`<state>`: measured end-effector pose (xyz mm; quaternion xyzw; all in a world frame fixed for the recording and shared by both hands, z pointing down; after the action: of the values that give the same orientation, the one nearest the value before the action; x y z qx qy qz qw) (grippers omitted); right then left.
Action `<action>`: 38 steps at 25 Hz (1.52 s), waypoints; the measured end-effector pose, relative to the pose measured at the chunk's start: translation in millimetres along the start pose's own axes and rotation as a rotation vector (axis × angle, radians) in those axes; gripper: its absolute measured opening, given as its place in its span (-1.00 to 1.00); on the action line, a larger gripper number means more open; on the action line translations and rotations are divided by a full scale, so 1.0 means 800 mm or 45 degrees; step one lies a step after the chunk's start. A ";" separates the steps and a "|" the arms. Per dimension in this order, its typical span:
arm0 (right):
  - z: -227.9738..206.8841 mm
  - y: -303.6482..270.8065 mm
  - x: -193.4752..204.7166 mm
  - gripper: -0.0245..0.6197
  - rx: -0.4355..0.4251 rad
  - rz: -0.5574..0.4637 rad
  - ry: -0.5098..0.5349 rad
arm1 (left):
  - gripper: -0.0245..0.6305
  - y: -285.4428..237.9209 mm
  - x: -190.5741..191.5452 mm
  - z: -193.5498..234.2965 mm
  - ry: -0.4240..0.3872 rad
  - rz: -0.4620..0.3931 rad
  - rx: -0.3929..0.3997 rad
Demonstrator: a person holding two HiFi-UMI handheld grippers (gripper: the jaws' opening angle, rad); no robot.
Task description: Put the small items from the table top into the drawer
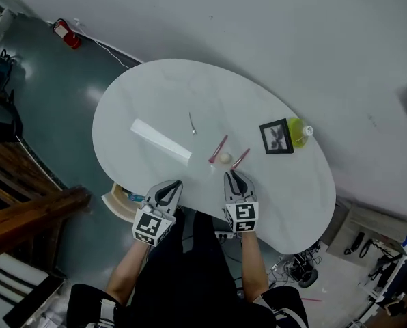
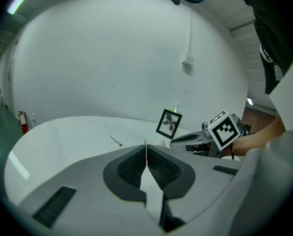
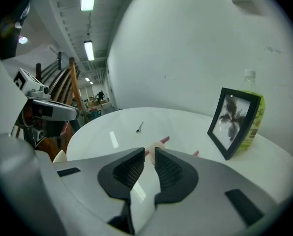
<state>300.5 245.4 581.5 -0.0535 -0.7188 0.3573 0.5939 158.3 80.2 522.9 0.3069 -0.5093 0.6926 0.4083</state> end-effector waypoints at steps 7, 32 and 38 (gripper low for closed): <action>-0.016 -0.035 0.005 -0.41 -0.089 0.024 0.042 | -0.86 -0.003 0.005 -0.002 0.049 0.001 -0.111; -0.037 -0.073 0.001 -0.42 -0.246 0.052 0.171 | -0.86 0.035 0.009 -0.025 0.133 -0.078 -0.416; -0.019 -0.060 -0.033 -0.45 -0.273 -0.029 0.181 | -0.86 0.066 -0.002 -0.016 0.137 -0.127 -0.488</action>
<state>338.5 203.9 588.5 -0.1336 -0.7095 0.2668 0.6384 112.7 84.7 494.1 0.2110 -0.5934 0.5774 0.5196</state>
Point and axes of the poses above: the fingertips, and each gripper's own axes: y backward along the fingers, z to its left, x out of its underside, the point moved 7 cm from there along y, backward along the fingers, and after that the axes turned 5 degrees about y, right-handed, at the moved point
